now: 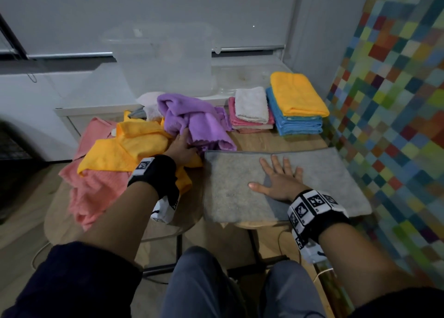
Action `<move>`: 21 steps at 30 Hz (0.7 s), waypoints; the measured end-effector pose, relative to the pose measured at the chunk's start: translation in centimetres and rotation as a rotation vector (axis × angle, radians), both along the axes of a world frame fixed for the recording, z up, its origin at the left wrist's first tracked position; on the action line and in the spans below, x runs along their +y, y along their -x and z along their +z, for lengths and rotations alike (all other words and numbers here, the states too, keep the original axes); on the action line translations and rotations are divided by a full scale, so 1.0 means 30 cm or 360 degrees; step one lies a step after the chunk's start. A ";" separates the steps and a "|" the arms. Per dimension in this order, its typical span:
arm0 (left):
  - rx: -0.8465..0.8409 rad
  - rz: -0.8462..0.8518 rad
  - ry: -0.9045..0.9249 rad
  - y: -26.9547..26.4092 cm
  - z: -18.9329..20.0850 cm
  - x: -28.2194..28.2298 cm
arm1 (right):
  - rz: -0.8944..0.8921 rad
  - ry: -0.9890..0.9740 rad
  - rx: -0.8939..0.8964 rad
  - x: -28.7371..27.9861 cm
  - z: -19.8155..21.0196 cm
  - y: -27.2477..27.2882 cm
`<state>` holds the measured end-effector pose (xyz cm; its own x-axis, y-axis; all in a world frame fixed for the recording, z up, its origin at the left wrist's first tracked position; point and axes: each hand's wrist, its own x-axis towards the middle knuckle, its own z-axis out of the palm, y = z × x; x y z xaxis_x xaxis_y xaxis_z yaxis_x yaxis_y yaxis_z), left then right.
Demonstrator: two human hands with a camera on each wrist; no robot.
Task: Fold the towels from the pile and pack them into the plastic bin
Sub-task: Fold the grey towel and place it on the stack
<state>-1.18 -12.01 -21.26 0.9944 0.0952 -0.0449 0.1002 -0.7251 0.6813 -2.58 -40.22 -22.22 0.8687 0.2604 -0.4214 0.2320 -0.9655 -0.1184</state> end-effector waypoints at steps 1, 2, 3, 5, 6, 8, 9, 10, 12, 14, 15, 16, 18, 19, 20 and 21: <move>0.0014 0.0050 -0.0225 0.019 0.008 -0.023 | -0.0007 -0.0002 -0.0016 -0.004 0.001 0.004; -0.0060 0.0090 -0.0500 0.050 0.021 -0.060 | -0.0021 0.0005 -0.0036 -0.008 0.005 0.010; -0.0218 0.0083 -0.0723 0.068 0.019 -0.097 | -0.0044 0.0009 -0.0063 -0.009 0.012 0.017; -0.0667 -0.0073 -0.0894 0.136 0.025 -0.218 | -0.0098 -0.0018 -0.0125 -0.003 0.030 0.040; -0.0830 -0.0151 -0.0878 0.166 0.009 -0.276 | -0.0110 -0.0046 -0.0147 0.003 0.039 0.059; -0.0663 -0.0281 -0.0816 0.251 -0.005 -0.400 | -0.0088 -0.0130 -0.0173 0.022 0.035 0.108; -0.0449 -0.0284 -0.0834 0.283 -0.018 -0.452 | -0.0061 -0.0194 -0.0172 0.028 0.023 0.131; -0.0272 -0.0253 -0.0863 0.309 -0.042 -0.492 | -0.0046 -0.0280 -0.0154 0.029 0.005 0.153; -0.0129 -0.0219 -0.0833 0.345 -0.091 -0.544 | -0.0053 -0.0476 -0.0196 0.014 -0.040 0.187; -0.0216 -0.0182 -0.0744 0.360 -0.139 -0.551 | -0.0071 -0.0640 -0.0351 -0.020 -0.073 0.210; -0.0222 -0.0193 -0.0723 0.366 -0.158 -0.542 | -0.0085 -0.0688 -0.0413 -0.038 -0.085 0.218; -0.0181 -0.0218 -0.0729 0.372 -0.169 -0.529 | -0.0098 -0.0702 -0.0457 -0.058 -0.091 0.226; -0.0097 -0.0257 -0.0801 0.388 -0.182 -0.508 | -0.0155 -0.0650 -0.0527 -0.092 -0.102 0.240; -0.0071 -0.0270 -0.0836 0.391 -0.181 -0.501 | -0.0197 -0.0606 -0.0552 -0.106 -0.105 0.245; -0.0052 -0.0269 -0.0853 0.395 -0.180 -0.498 | -0.0237 -0.0559 -0.0562 -0.120 -0.108 0.252; -0.0044 -0.0258 -0.0858 0.395 -0.180 -0.496 | -0.0262 -0.0514 -0.0565 -0.133 -0.112 0.256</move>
